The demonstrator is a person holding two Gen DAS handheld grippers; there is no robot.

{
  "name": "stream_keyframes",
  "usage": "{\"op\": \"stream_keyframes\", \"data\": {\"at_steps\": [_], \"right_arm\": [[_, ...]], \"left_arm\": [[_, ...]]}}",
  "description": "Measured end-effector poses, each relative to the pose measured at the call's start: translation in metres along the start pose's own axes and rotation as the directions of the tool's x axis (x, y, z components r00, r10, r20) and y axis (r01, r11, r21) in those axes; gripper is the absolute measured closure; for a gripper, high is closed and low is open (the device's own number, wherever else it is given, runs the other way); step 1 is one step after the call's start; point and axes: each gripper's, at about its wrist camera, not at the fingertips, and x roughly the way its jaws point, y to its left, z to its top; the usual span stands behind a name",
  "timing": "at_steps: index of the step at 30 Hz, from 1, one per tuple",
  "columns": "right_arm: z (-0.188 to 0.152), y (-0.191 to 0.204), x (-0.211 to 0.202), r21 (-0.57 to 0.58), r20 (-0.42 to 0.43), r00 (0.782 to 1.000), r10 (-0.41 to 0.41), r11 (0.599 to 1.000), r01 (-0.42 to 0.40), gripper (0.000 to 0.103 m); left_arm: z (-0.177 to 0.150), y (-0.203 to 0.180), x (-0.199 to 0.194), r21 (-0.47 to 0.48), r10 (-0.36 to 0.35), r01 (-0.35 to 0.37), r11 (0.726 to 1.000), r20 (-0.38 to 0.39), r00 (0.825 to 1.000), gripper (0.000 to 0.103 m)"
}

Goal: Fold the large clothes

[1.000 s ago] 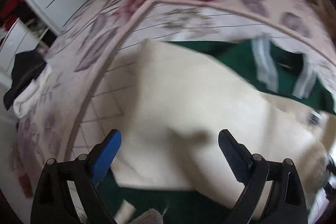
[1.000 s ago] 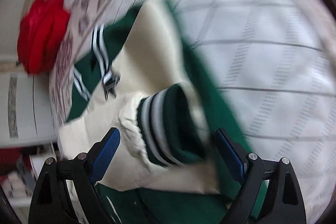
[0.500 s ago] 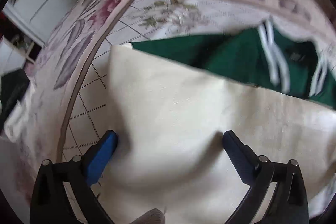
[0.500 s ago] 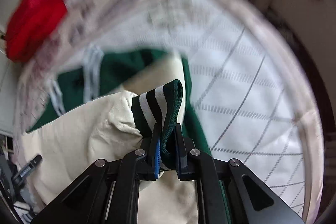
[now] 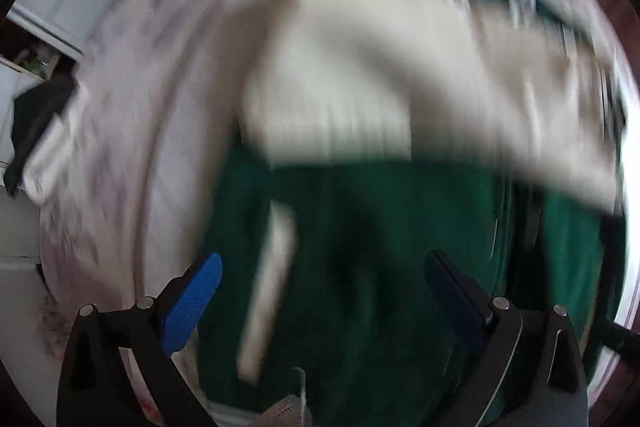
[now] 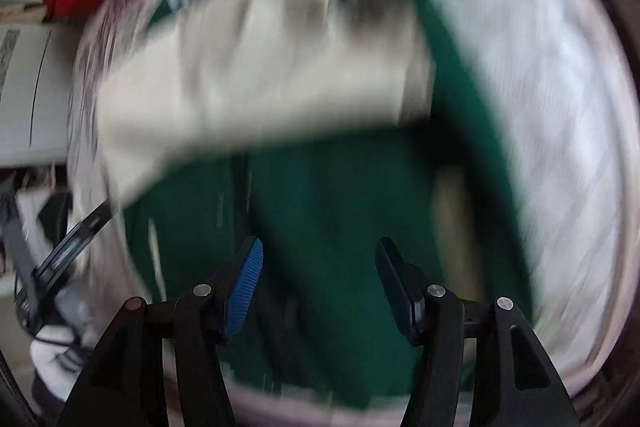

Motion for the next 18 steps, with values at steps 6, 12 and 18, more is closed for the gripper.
{"op": "stream_keyframes", "data": {"at_steps": [6,12,18], "right_arm": [[-0.113,0.010,0.100,0.011,-0.214,0.975,-0.057,0.998,0.060,0.042],[-0.141,0.026,0.107,0.039,-0.075,0.986,-0.152,0.987,0.155,0.080],[-0.170,0.063,0.078,0.012,-0.032,0.999,-0.037,0.999,0.037,0.081]], "left_arm": [[-0.093,-0.020,0.069,0.085,-0.014,0.030,0.996,-0.178,0.984,0.000],[-0.104,-0.014,0.080,0.061,-0.100,0.110,0.992,-0.150,0.984,0.000],[-0.105,-0.001,0.080,0.059,-0.138,0.148,0.987,-0.150,0.979,0.000]]}}
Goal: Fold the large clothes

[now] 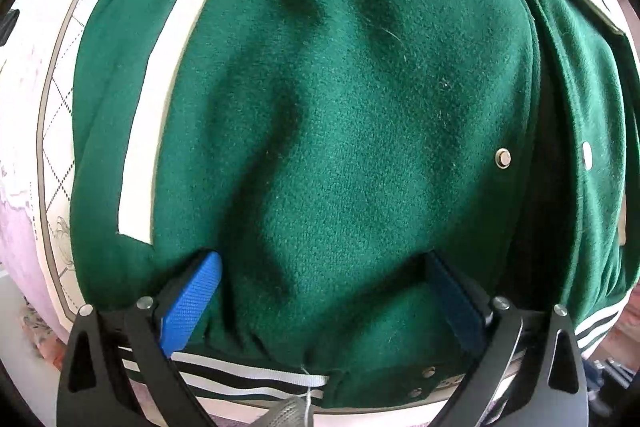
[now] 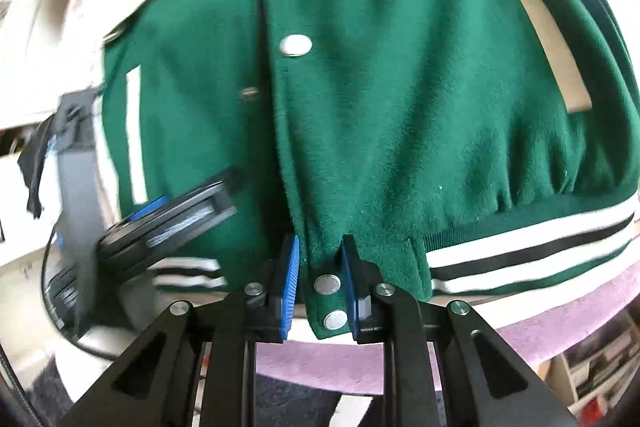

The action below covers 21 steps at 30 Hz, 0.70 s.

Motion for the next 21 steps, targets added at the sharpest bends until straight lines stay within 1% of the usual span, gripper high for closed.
{"op": "stream_keyframes", "data": {"at_steps": [2,3,4,5,6,7,8,9,10,11,12,13,14,15,16,17,18,19,20,21], "right_arm": [[0.000,0.007,0.020,-0.021,-0.045,0.999,-0.002,1.000,0.001,0.080],[0.001,0.007,0.030,-0.016,-0.076,0.997,0.000,1.000,-0.001,0.076],[0.009,0.002,0.043,0.015,-0.124,0.992,0.027,1.000,-0.026,0.073],[0.011,-0.002,0.050,0.047,-0.169,0.983,0.070,0.997,-0.063,0.073],[0.012,-0.008,0.052,0.088,-0.215,0.968,0.126,0.990,-0.109,0.073],[0.013,-0.012,0.048,0.110,-0.223,0.961,0.162,0.984,-0.140,0.071],[0.013,-0.019,0.033,0.141,-0.202,0.955,0.219,0.971,-0.193,0.062],[0.014,-0.025,0.015,0.153,-0.168,0.956,0.239,0.965,-0.214,0.049],[0.014,-0.032,0.001,0.156,-0.141,0.962,0.234,0.965,-0.212,0.043],[0.015,-0.042,-0.023,0.163,-0.091,0.972,0.218,0.966,-0.202,0.038],[0.017,-0.054,-0.047,0.172,-0.039,0.981,0.191,0.968,-0.182,0.038],[0.021,-0.068,-0.063,0.178,-0.013,0.986,0.169,0.970,-0.164,0.038],[0.029,-0.084,-0.085,0.182,0.026,0.991,0.132,0.974,-0.135,0.038],[0.038,-0.095,-0.100,0.182,0.052,0.993,0.108,0.977,-0.116,0.038],[0.048,-0.112,-0.116,0.181,0.083,0.994,0.077,0.979,-0.091,0.038],[0.065,-0.125,-0.131,0.168,0.103,0.994,0.044,0.984,-0.061,0.038],[0.085,-0.136,-0.139,0.149,0.122,0.992,0.016,0.988,-0.035,0.038],[0.099,-0.143,-0.144,0.137,0.131,0.991,0.001,0.990,-0.019,0.038],[0.127,-0.154,-0.150,0.105,0.141,0.990,-0.006,0.994,-0.009,0.038],[0.155,-0.159,-0.147,0.053,0.134,0.991,-0.010,0.999,0.003,0.038]], "left_arm": [[0.001,0.004,-0.001,-0.016,-0.002,0.002,1.000,-0.004,1.000,0.000],[0.002,0.009,-0.003,-0.030,-0.008,0.007,1.000,-0.008,1.000,0.000],[0.004,0.013,-0.007,-0.047,-0.017,0.017,0.999,-0.008,1.000,0.000],[0.004,0.018,-0.013,-0.061,-0.024,0.024,0.998,-0.003,1.000,0.000],[0.007,0.022,-0.024,-0.075,-0.036,0.037,0.997,0.012,0.999,0.000],[0.008,0.024,-0.032,-0.077,-0.042,0.044,0.996,0.027,0.999,0.000],[0.011,0.021,-0.049,-0.074,-0.047,0.052,0.996,0.065,0.997,0.000],[0.011,0.019,-0.059,-0.070,-0.050,0.057,0.996,0.086,0.995,0.000],[0.013,0.010,-0.071,-0.059,-0.057,0.064,0.996,0.115,0.992,0.000],[0.014,-0.003,-0.083,-0.042,-0.060,0.066,0.997,0.139,0.989,0.000],[0.017,-0.013,-0.091,-0.029,-0.062,0.068,0.997,0.155,0.986,0.000],[0.021,-0.033,-0.099,-0.008,-0.065,0.068,0.998,0.182,0.981,0.000],[0.025,-0.048,-0.102,0.003,-0.055,0.055,0.998,0.198,0.979,0.000],[0.030,-0.069,-0.102,0.017,-0.030,0.027,0.999,0.220,0.975,0.000],[0.034,-0.081,-0.101,0.024,-0.018,0.013,1.000,0.232,0.972,0.000],[0.044,-0.100,-0.095,0.029,0.003,-0.011,1.000,0.243,0.970,0.000],[0.061,-0.110,-0.091,0.033,0.024,-0.032,0.999,0.244,0.970,0.000],[0.071,-0.129,-0.079,0.031,0.061,-0.071,0.997,0.246,0.967,0.000],[0.079,-0.136,-0.072,0.028,0.106,-0.116,0.993,0.243,0.964,0.000],[0.081,-0.143,-0.060,0.023,0.150,-0.160,0.987,0.233,0.961,0.000]]}}
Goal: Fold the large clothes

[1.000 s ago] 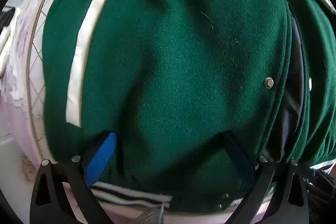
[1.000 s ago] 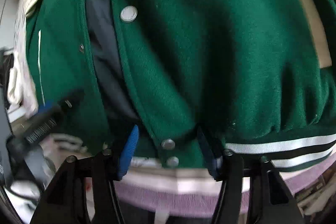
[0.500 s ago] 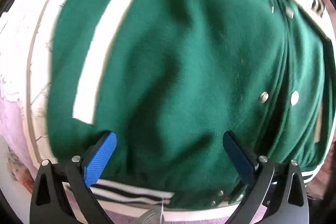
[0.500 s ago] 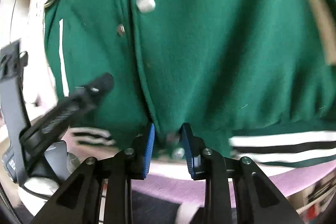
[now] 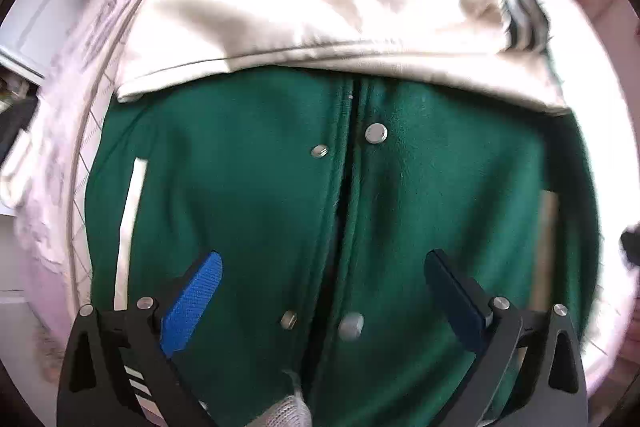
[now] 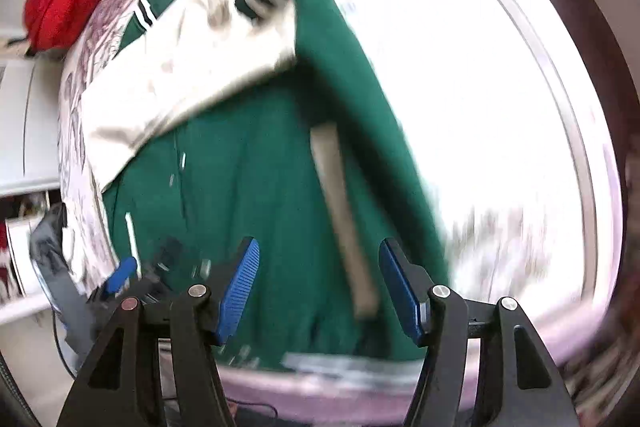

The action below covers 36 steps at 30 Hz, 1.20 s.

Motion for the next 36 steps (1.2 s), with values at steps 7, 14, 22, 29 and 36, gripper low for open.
{"op": "stream_keyframes", "data": {"at_steps": [7,14,22,29,36], "right_arm": [[0.117,0.014,0.072,-0.327,-0.122,0.989,-0.081,0.944,0.037,0.047],[0.148,-0.102,0.068,0.121,-0.108,0.917,0.384,0.921,-0.371,0.093],[0.136,-0.166,0.055,0.249,-0.118,0.908,0.401,0.897,-0.364,0.058],[0.127,-0.139,0.036,-0.155,-0.173,0.985,0.026,0.987,-0.053,0.089],[0.062,-0.138,0.032,-0.153,-0.352,0.936,0.014,0.986,-0.072,0.038]], "left_arm": [[0.011,-0.008,0.053,-0.109,0.091,-0.103,0.989,-0.109,0.990,0.000],[0.012,-0.005,0.055,-0.187,0.098,-0.117,0.975,-0.106,0.990,0.000],[0.020,-0.009,0.056,-0.194,0.144,-0.165,0.967,-0.122,0.982,0.000],[0.013,-0.020,0.045,-0.214,0.153,-0.177,0.961,-0.122,0.981,0.000],[-0.040,-0.012,-0.012,-0.305,0.186,-0.221,0.926,-0.137,0.973,0.000]]}}
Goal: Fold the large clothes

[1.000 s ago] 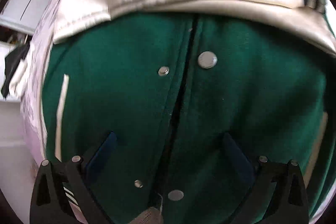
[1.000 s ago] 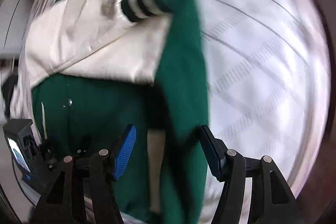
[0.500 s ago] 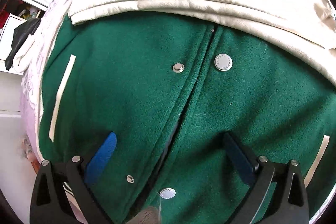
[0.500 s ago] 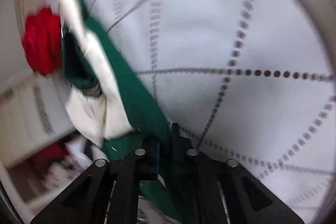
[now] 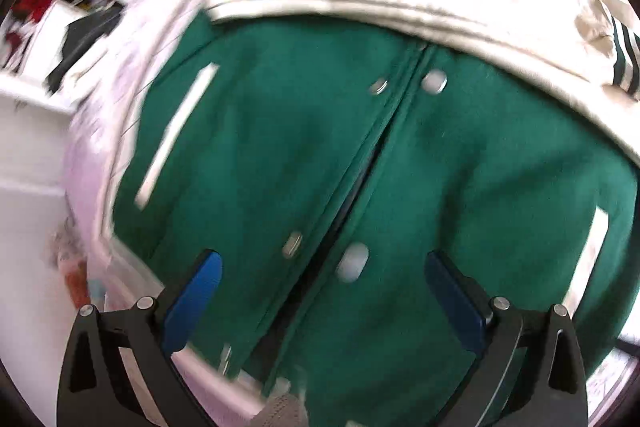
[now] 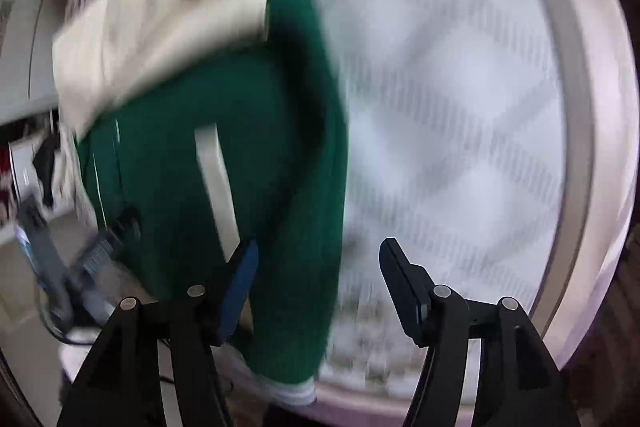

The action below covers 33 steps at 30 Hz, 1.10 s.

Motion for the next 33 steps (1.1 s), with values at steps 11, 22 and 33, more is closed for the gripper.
{"op": "stream_keyframes", "data": {"at_steps": [11,22,33], "right_arm": [[-0.052,-0.018,0.030,0.019,-0.148,0.985,-0.084,0.996,0.088,0.064],[0.003,0.115,0.041,-0.143,-0.188,0.980,0.063,0.986,-0.091,0.042],[-0.003,0.246,0.140,-0.401,-0.071,0.971,-0.227,0.898,0.180,0.081]], "left_arm": [[-0.061,0.051,0.045,-0.183,-0.075,0.041,0.982,-0.182,0.980,0.000],[-0.069,0.200,0.056,-0.431,-0.004,-0.067,0.900,-0.163,0.987,0.000],[-0.084,0.208,0.128,-0.401,-0.156,0.081,0.912,-0.156,0.975,0.000]]}}
